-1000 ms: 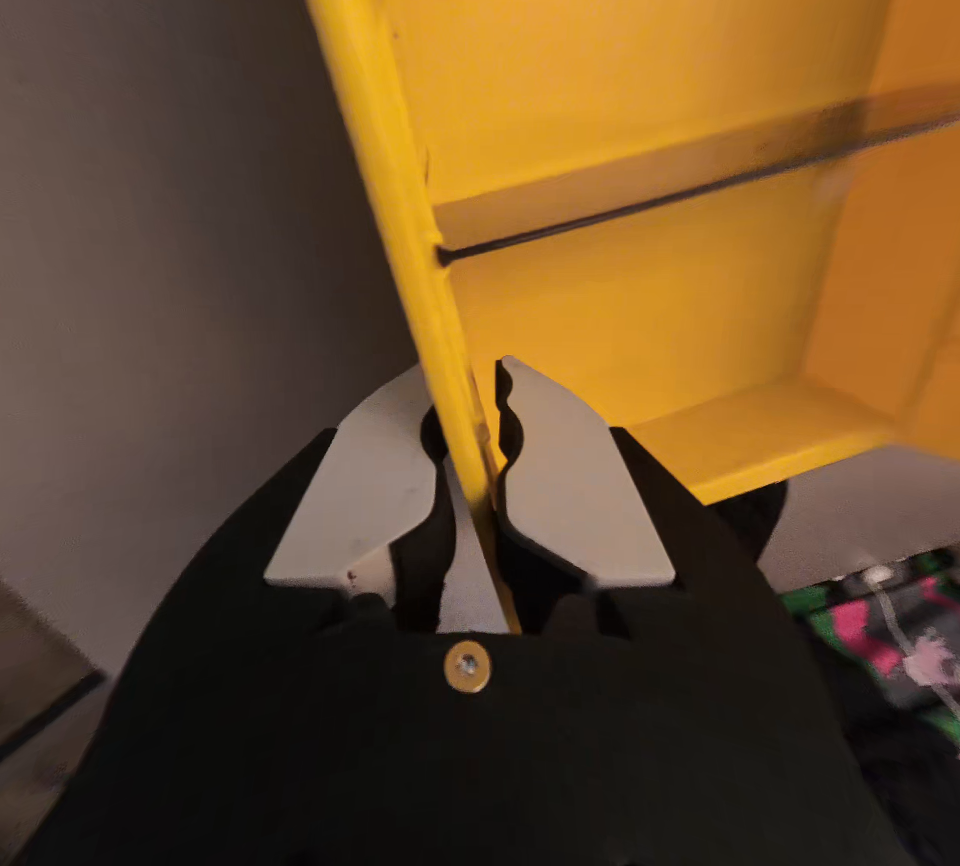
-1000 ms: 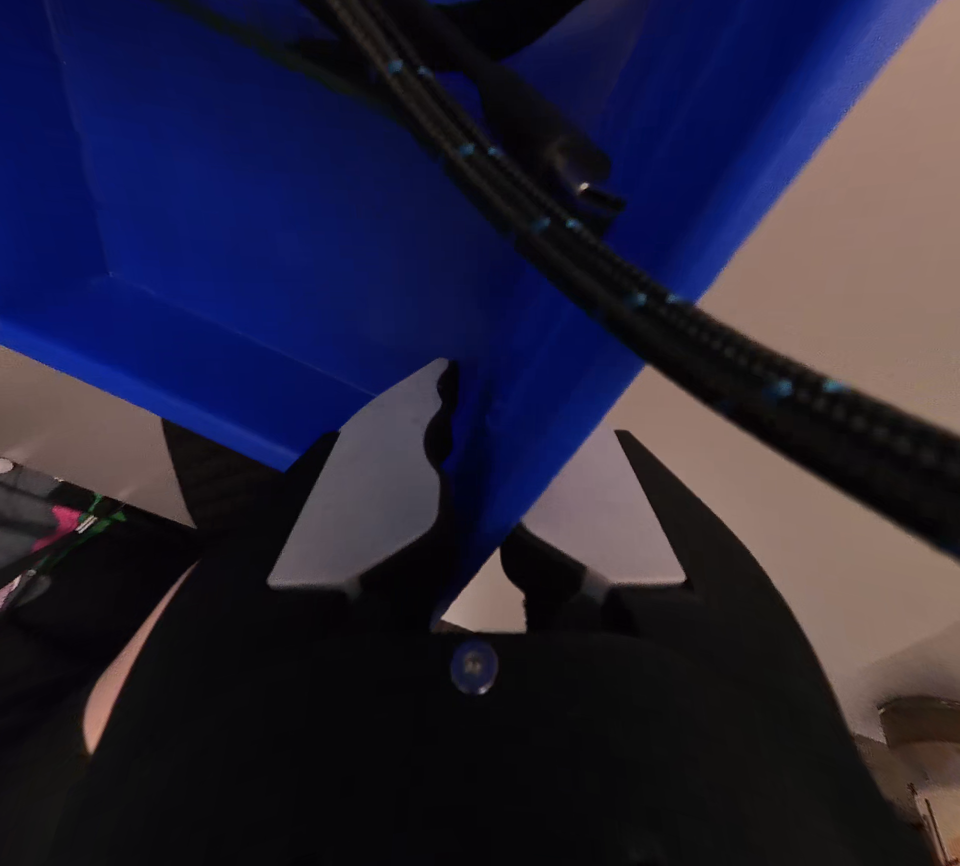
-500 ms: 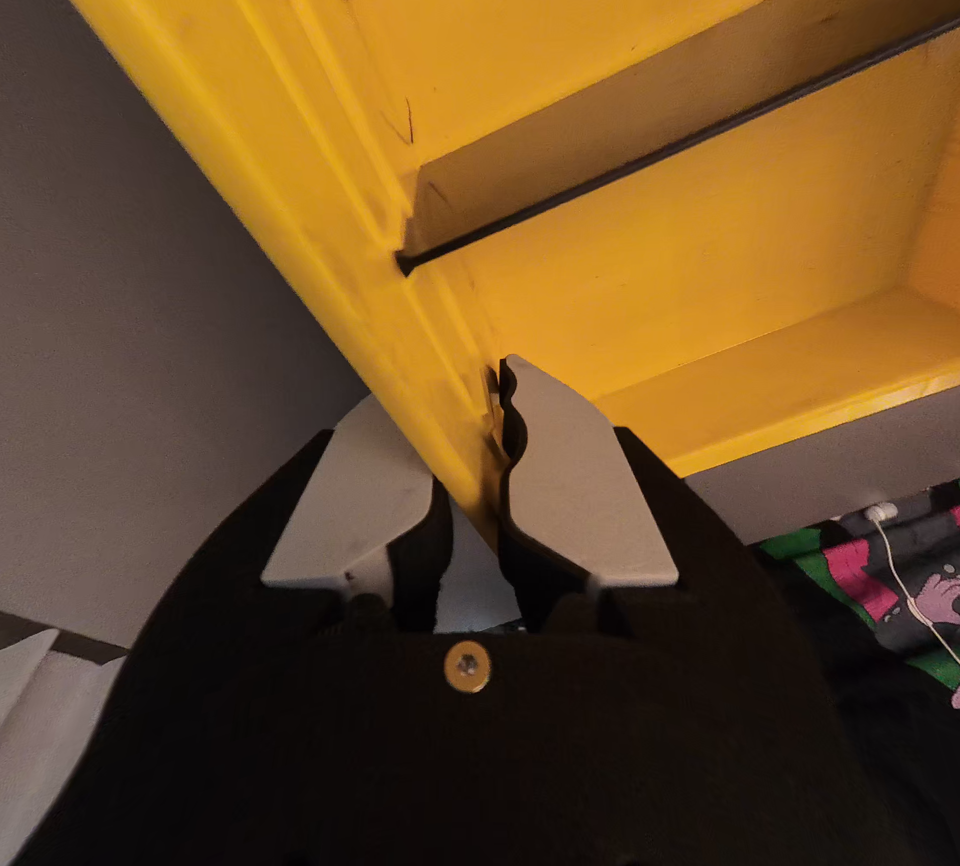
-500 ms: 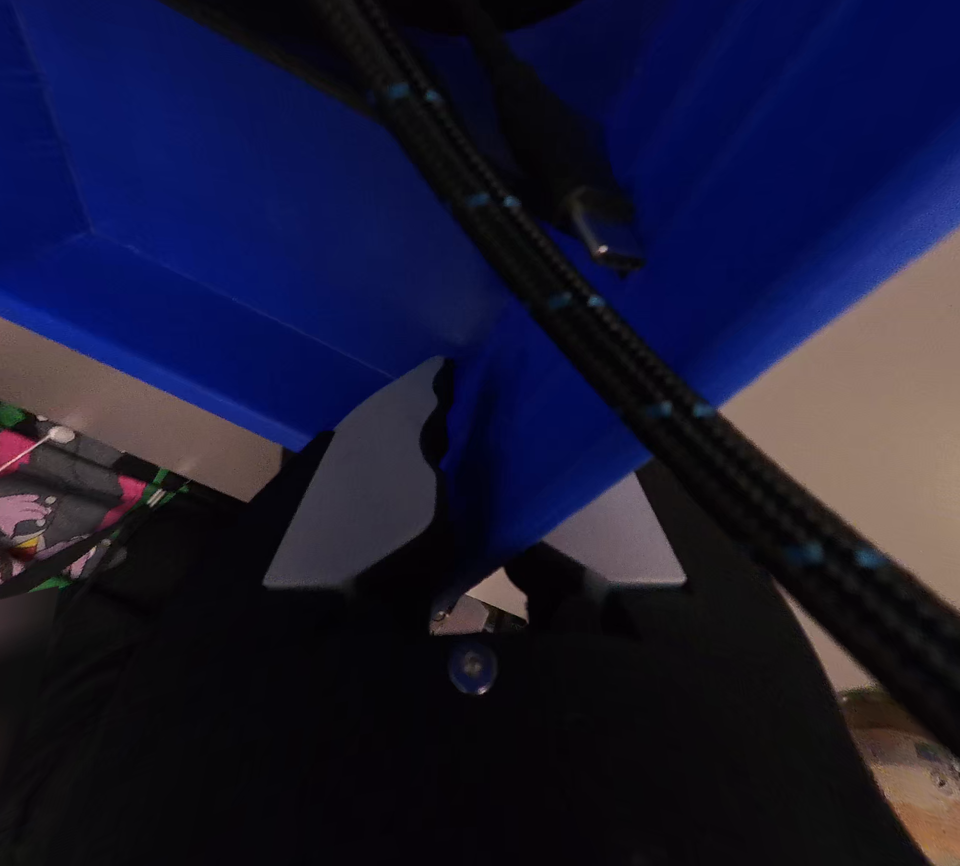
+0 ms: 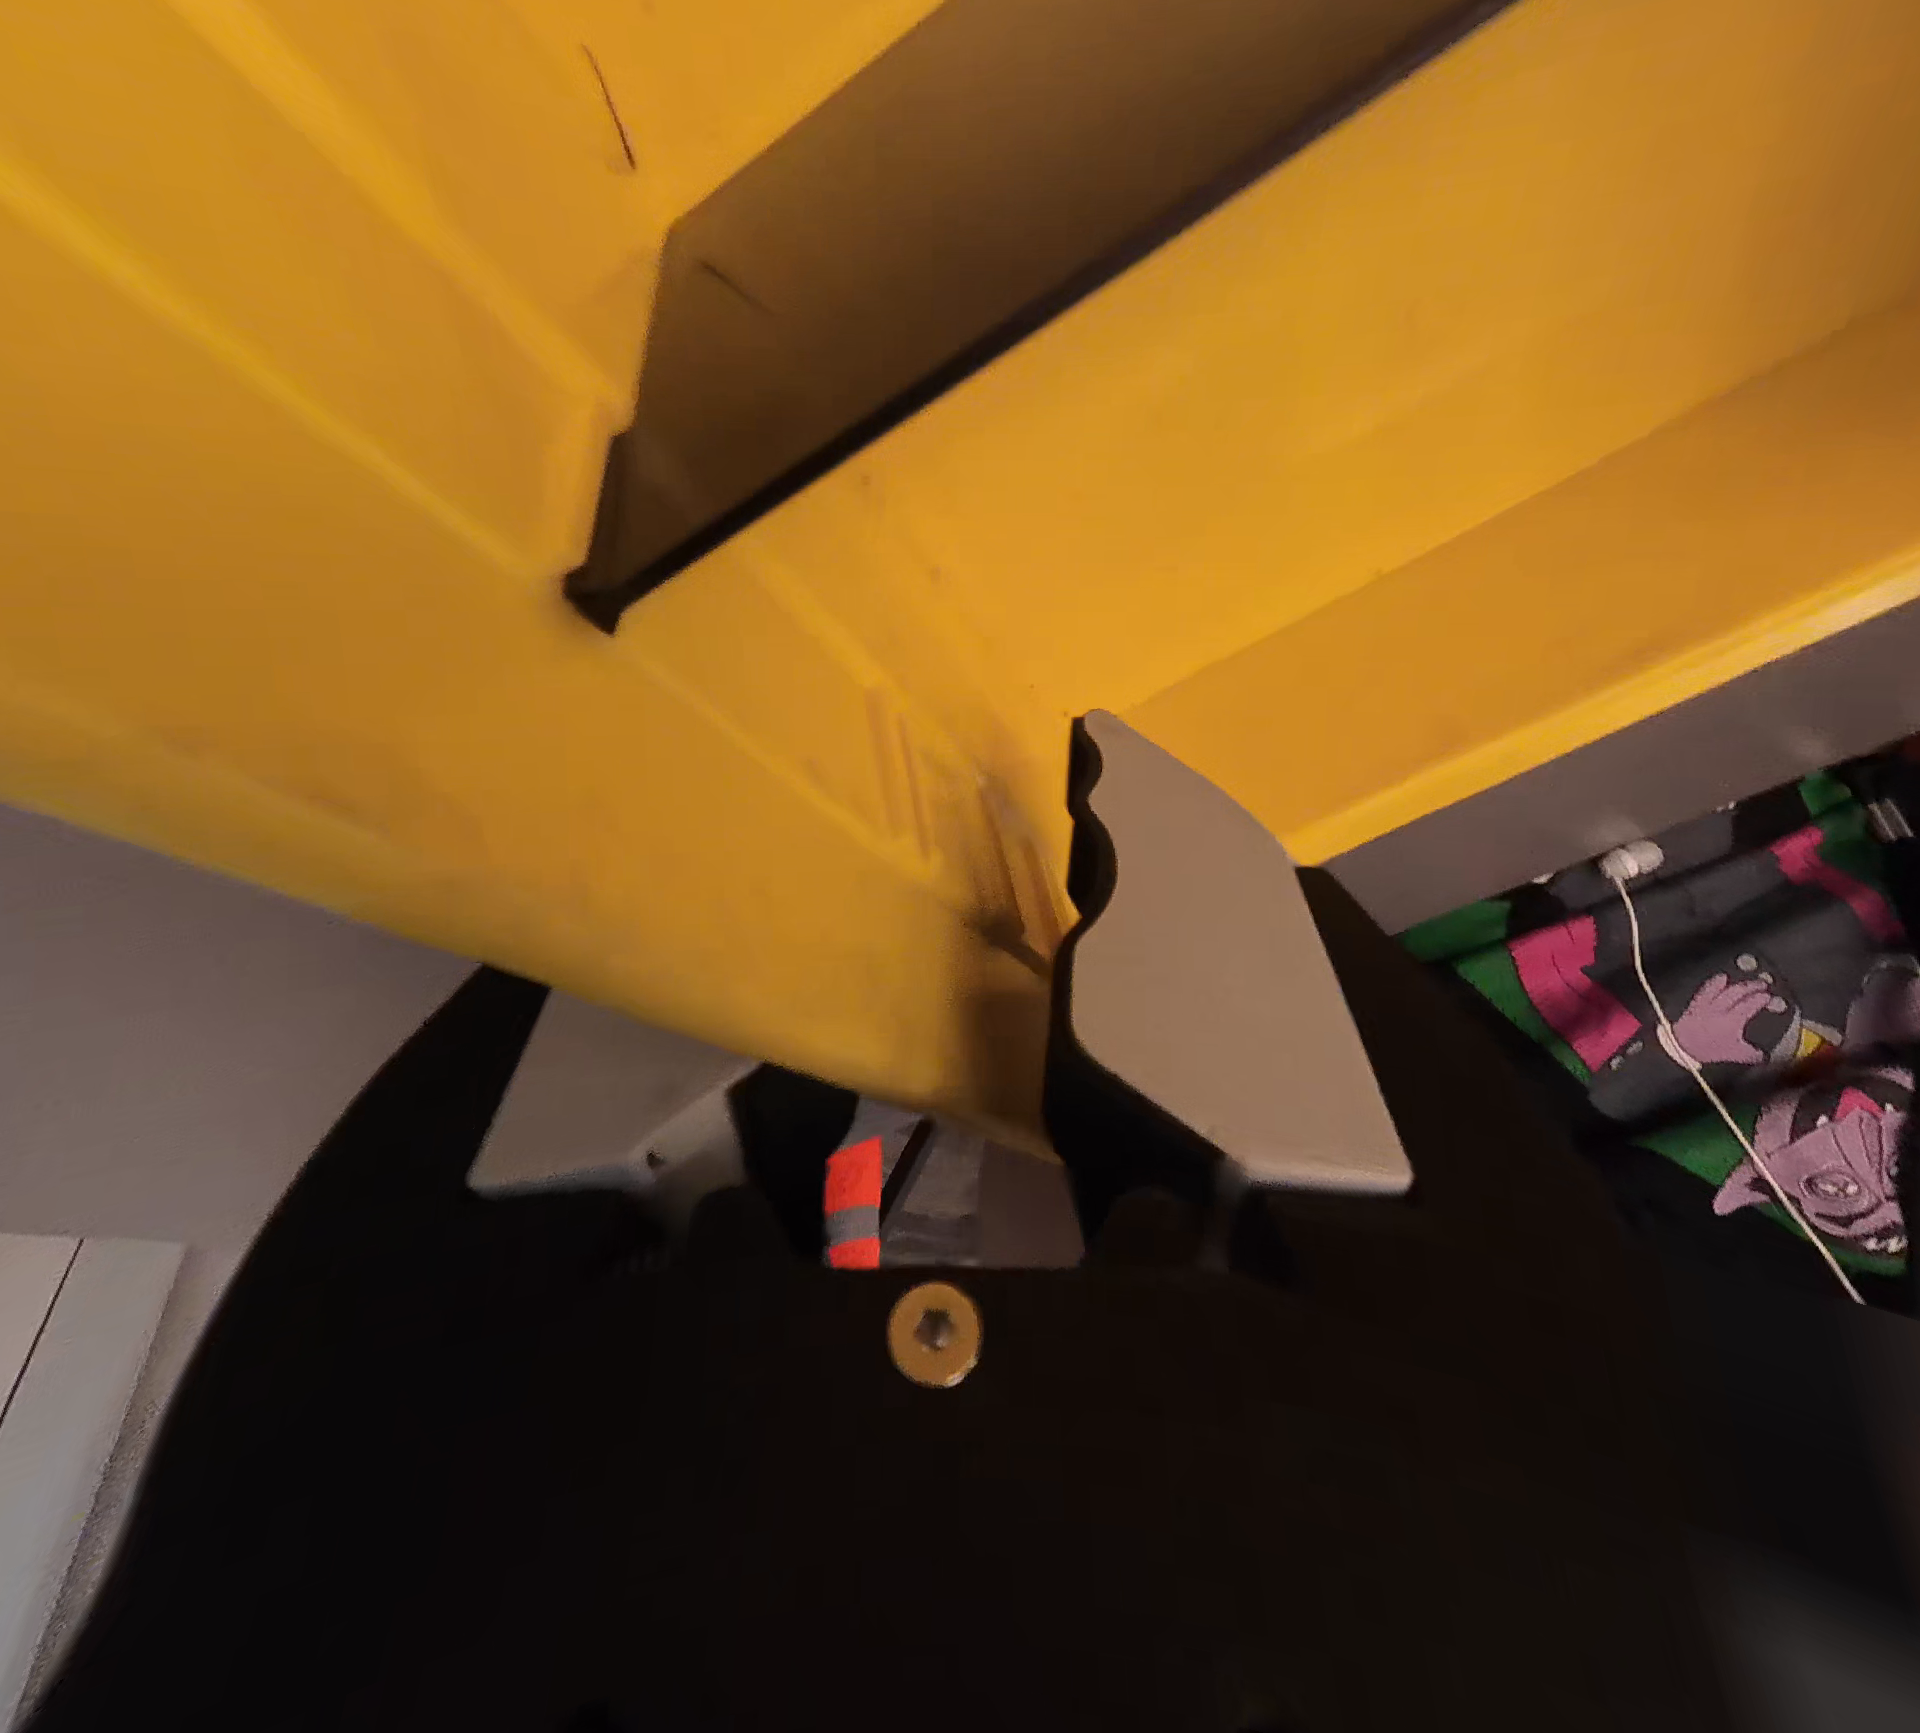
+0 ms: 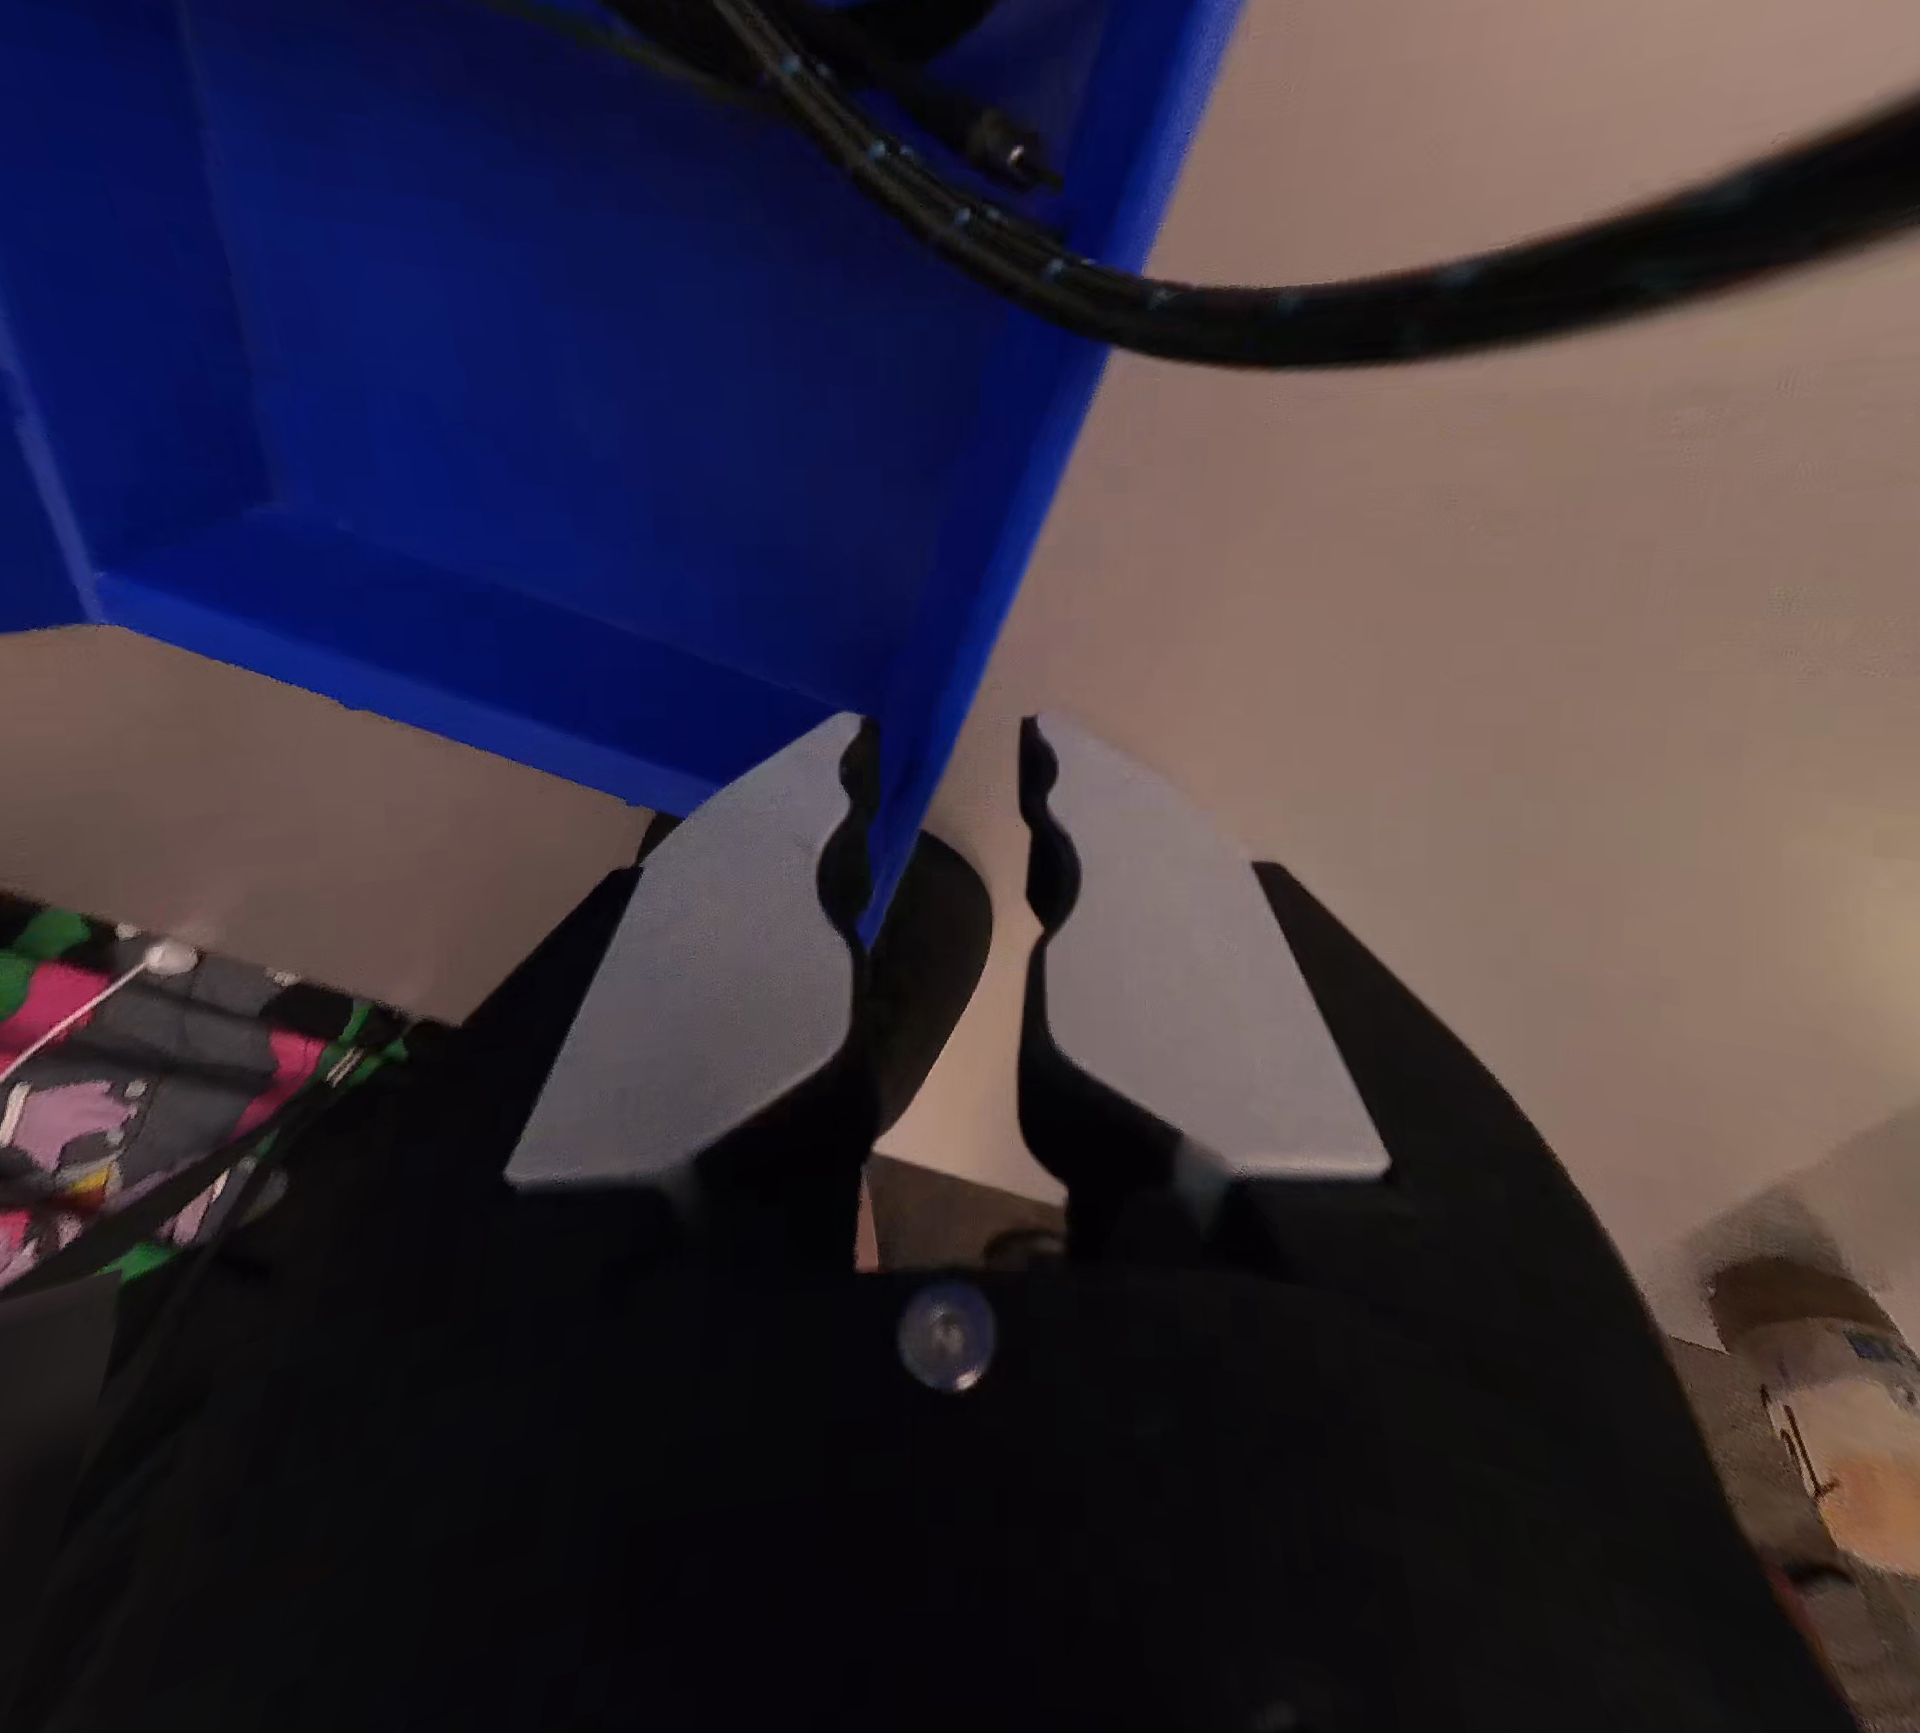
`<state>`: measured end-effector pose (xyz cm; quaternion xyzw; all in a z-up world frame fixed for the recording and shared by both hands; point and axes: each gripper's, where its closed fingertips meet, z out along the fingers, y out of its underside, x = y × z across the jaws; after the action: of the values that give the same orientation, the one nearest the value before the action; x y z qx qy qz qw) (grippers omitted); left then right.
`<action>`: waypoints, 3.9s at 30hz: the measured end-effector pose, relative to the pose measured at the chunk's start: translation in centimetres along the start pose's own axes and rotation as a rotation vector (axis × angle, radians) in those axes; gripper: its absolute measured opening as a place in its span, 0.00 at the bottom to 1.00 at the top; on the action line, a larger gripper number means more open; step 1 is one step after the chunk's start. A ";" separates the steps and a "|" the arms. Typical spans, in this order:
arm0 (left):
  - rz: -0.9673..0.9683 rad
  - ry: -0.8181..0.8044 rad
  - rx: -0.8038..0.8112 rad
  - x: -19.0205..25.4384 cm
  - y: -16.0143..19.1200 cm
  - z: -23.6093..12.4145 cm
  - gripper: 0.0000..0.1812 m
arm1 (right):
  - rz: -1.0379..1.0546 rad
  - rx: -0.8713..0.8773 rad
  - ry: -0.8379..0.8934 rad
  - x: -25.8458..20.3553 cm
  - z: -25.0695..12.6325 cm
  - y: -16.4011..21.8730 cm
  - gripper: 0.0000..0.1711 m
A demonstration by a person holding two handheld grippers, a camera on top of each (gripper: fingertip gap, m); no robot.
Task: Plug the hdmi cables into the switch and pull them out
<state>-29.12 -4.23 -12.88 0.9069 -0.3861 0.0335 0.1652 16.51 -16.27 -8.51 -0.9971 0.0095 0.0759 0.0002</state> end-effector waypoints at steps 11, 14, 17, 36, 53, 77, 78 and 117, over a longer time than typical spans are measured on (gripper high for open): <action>0.010 -0.039 0.351 -0.4 2.2 -6.7 0.22 | -0.598 0.798 0.023 -16.3 -12.4 -6.6 0.18; -0.001 -0.059 0.433 -0.8 3.1 -8.2 0.20 | -0.862 0.953 -0.302 -25.8 -10.7 -6.5 0.37; 0.016 -0.060 0.481 -0.5 3.6 -9.1 0.20 | -0.824 0.678 -0.128 -26.5 -3.5 -9.4 0.32; 0.206 -0.111 0.475 2.4 2.9 -9.5 0.14 | -0.353 0.100 -0.078 -25.9 7.5 -13.4 0.24; 0.246 -0.149 0.952 3.3 0.8 -18.2 0.01 | -0.337 -0.026 -0.112 -27.1 2.7 -16.9 0.05; 0.301 0.476 0.932 20.7 -19.4 -7.9 0.58 | 0.325 0.500 0.012 13.6 -19.9 5.8 0.05; 0.316 0.429 0.910 20.8 -19.8 -6.9 0.58 | 0.353 0.504 0.012 14.8 -19.1 6.8 0.05; -0.603 0.322 0.923 -20.9 8.1 -8.5 0.05 | 0.375 0.108 -0.030 13.3 2.2 0.2 0.03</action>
<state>-48.96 7.70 -6.63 0.9386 -0.0257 0.2876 -0.1888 29.36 -16.67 -12.72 -0.9751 0.1991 0.0886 0.0399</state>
